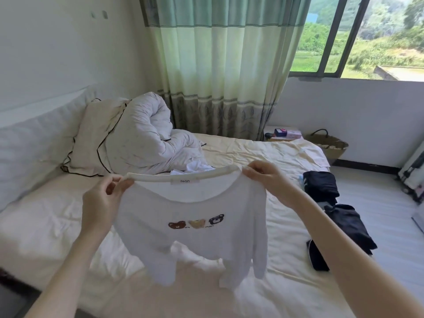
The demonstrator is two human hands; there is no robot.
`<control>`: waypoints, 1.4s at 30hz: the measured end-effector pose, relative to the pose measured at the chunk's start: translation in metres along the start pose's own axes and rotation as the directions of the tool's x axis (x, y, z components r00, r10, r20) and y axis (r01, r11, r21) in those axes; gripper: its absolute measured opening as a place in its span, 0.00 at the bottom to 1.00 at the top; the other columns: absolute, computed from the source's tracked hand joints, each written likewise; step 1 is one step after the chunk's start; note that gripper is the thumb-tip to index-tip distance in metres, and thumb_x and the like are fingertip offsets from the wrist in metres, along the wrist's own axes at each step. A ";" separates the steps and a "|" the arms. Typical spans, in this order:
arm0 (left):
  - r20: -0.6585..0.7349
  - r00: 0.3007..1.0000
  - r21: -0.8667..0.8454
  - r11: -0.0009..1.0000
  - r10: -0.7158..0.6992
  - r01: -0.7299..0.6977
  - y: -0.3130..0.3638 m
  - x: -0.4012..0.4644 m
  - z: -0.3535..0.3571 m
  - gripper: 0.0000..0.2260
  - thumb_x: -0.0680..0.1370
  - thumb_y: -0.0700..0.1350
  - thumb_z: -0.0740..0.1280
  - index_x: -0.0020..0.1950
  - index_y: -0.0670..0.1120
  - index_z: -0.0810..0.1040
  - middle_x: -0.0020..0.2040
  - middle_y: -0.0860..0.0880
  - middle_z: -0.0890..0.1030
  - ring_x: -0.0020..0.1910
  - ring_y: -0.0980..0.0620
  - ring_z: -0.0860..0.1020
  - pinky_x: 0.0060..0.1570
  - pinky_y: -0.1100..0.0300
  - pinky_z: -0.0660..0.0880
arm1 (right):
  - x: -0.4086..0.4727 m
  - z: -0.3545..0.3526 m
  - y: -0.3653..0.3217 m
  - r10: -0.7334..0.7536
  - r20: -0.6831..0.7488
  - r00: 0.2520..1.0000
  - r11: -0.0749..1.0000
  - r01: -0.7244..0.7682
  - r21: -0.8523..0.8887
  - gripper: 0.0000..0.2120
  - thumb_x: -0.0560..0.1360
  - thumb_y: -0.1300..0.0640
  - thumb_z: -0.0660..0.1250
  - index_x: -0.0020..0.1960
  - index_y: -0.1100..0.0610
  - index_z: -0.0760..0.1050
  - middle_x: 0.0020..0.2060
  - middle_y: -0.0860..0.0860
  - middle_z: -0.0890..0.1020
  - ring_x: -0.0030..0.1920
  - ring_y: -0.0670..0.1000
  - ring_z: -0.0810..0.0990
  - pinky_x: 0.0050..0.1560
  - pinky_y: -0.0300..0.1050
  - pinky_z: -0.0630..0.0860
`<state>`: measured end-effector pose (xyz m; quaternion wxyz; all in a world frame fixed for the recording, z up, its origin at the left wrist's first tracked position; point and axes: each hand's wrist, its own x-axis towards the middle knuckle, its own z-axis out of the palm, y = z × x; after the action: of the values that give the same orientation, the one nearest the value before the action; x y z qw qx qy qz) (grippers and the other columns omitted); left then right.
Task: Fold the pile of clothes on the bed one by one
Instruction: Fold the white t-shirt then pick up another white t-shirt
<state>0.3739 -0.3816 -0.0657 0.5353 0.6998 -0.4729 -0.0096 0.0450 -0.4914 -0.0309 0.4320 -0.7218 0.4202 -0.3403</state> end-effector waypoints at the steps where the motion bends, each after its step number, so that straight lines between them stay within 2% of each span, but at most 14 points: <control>1: -0.035 0.999 -0.007 0.999 0.038 -0.038 0.011 0.001 -0.008 0.08 0.74 0.47 0.70 0.43 0.42 0.78 0.33 0.56 0.78 0.33 0.65 0.73 0.34 0.74 0.64 | -0.004 -0.002 -0.008 -0.034 -0.060 0.998 0.999 0.035 0.014 0.11 0.78 0.56 0.65 0.37 0.55 0.73 0.32 0.47 0.72 0.33 0.44 0.68 0.34 0.37 0.63; 4: -0.142 0.981 -0.050 0.988 0.134 -0.143 0.044 0.007 -0.032 0.07 0.73 0.47 0.72 0.43 0.45 0.78 0.33 0.68 0.77 0.31 0.69 0.71 0.34 0.75 0.65 | -0.013 -0.010 -0.035 -0.192 -0.279 0.941 0.981 0.193 -0.024 0.10 0.75 0.54 0.69 0.34 0.49 0.76 0.28 0.41 0.75 0.29 0.38 0.70 0.31 0.31 0.65; 8: -0.239 0.945 -0.036 0.970 0.225 -0.240 0.077 0.019 -0.060 0.09 0.71 0.50 0.74 0.43 0.47 0.77 0.33 0.71 0.75 0.32 0.70 0.71 0.35 0.76 0.65 | -0.016 -0.016 -0.063 -0.402 -0.450 0.797 0.912 0.305 -0.274 0.11 0.71 0.49 0.71 0.31 0.43 0.74 0.32 0.40 0.77 0.35 0.37 0.73 0.36 0.27 0.66; 12: -0.219 0.938 0.023 0.963 0.268 -0.270 0.078 0.035 -0.074 0.10 0.71 0.53 0.73 0.43 0.50 0.77 0.35 0.70 0.76 0.33 0.69 0.72 0.36 0.72 0.66 | 0.000 -0.012 -0.071 -0.521 -0.449 0.726 0.845 0.367 -0.388 0.09 0.72 0.48 0.70 0.36 0.47 0.74 0.34 0.42 0.74 0.38 0.40 0.73 0.40 0.28 0.66; 15: -0.158 0.944 0.097 0.956 0.290 -0.277 0.056 0.048 -0.072 0.10 0.71 0.55 0.72 0.41 0.51 0.75 0.36 0.69 0.76 0.34 0.67 0.72 0.36 0.67 0.66 | 0.024 0.001 -0.061 -0.558 -0.385 0.735 0.809 0.378 -0.450 0.10 0.74 0.50 0.69 0.40 0.56 0.77 0.37 0.45 0.74 0.41 0.49 0.73 0.46 0.42 0.68; 17: -0.106 0.958 0.160 0.955 0.268 -0.250 0.030 0.056 -0.062 0.11 0.70 0.55 0.72 0.40 0.50 0.75 0.34 0.61 0.77 0.34 0.61 0.73 0.38 0.59 0.67 | 0.044 0.015 -0.047 -0.561 -0.331 0.759 0.779 0.349 -0.521 0.11 0.75 0.53 0.68 0.42 0.60 0.77 0.38 0.51 0.77 0.43 0.54 0.74 0.48 0.47 0.68; 20: -0.027 0.964 0.285 0.926 0.265 -0.247 -0.018 0.071 -0.041 0.13 0.70 0.55 0.72 0.39 0.46 0.75 0.30 0.53 0.73 0.32 0.48 0.72 0.32 0.57 0.65 | 0.082 0.042 -0.019 -0.532 -0.268 0.803 0.750 0.300 -0.589 0.12 0.75 0.53 0.68 0.42 0.62 0.77 0.40 0.56 0.77 0.45 0.56 0.75 0.44 0.44 0.65; 26: 0.098 0.971 0.435 0.868 0.218 -0.239 -0.123 0.161 0.006 0.16 0.72 0.54 0.71 0.39 0.42 0.74 0.29 0.49 0.73 0.30 0.43 0.74 0.31 0.57 0.64 | 0.218 0.111 0.031 -0.414 -0.153 0.897 0.772 0.256 -0.582 0.13 0.77 0.52 0.65 0.44 0.62 0.76 0.42 0.56 0.76 0.45 0.57 0.75 0.45 0.49 0.68; 29: 0.136 0.978 0.463 0.863 0.156 -0.202 -0.190 0.213 0.042 0.17 0.73 0.54 0.70 0.40 0.41 0.73 0.29 0.48 0.70 0.32 0.40 0.75 0.32 0.56 0.64 | 0.299 0.160 0.069 -0.325 -0.144 0.935 0.809 0.196 -0.555 0.13 0.77 0.52 0.66 0.44 0.62 0.76 0.41 0.56 0.76 0.43 0.57 0.74 0.41 0.44 0.63; 31: 0.160 0.984 0.487 0.862 0.072 -0.143 -0.241 0.234 0.066 0.17 0.74 0.56 0.68 0.41 0.41 0.72 0.31 0.46 0.73 0.34 0.39 0.75 0.33 0.55 0.63 | 0.346 0.199 0.104 -0.207 -0.124 0.970 0.855 0.118 -0.505 0.11 0.76 0.53 0.67 0.42 0.62 0.75 0.39 0.56 0.74 0.42 0.57 0.74 0.40 0.42 0.61; 34: 0.184 0.983 0.515 0.851 0.008 -0.103 -0.319 0.258 0.096 0.18 0.75 0.57 0.65 0.43 0.42 0.72 0.33 0.42 0.76 0.35 0.39 0.74 0.33 0.55 0.64 | 0.406 0.254 0.157 -0.071 -0.106 0.992 0.902 0.019 -0.432 0.12 0.75 0.53 0.68 0.39 0.62 0.73 0.39 0.55 0.72 0.46 0.59 0.74 0.48 0.51 0.69; 36: 0.206 0.978 0.521 0.850 -0.035 -0.079 -0.356 0.265 0.113 0.18 0.76 0.58 0.65 0.42 0.43 0.70 0.32 0.45 0.73 0.33 0.41 0.71 0.34 0.55 0.63 | 0.430 0.280 0.188 -0.031 -0.110 0.993 0.898 -0.020 -0.439 0.14 0.75 0.50 0.67 0.42 0.62 0.75 0.41 0.54 0.73 0.47 0.58 0.74 0.48 0.51 0.69; 39: 0.217 0.970 0.539 0.842 -0.107 -0.027 -0.423 0.274 0.145 0.17 0.76 0.58 0.64 0.41 0.46 0.67 0.30 0.50 0.69 0.32 0.44 0.68 0.33 0.56 0.60 | 0.463 0.324 0.242 0.007 -0.108 0.994 0.866 -0.060 -0.496 0.13 0.75 0.47 0.65 0.44 0.58 0.76 0.41 0.52 0.73 0.45 0.56 0.73 0.41 0.44 0.59; 42: 0.230 0.964 0.560 0.828 -0.135 -0.018 -0.480 0.278 0.176 0.18 0.76 0.59 0.63 0.42 0.44 0.69 0.32 0.48 0.70 0.32 0.44 0.68 0.34 0.56 0.62 | 0.491 0.358 0.291 0.034 -0.071 0.997 0.857 -0.066 -0.511 0.12 0.77 0.49 0.64 0.46 0.58 0.76 0.46 0.56 0.76 0.49 0.58 0.75 0.44 0.46 0.64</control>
<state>0.7487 -0.7080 -0.3679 0.2409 0.8321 -0.4992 0.0206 0.4641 -0.8922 -0.3741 0.2202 -0.7890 0.5271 -0.2261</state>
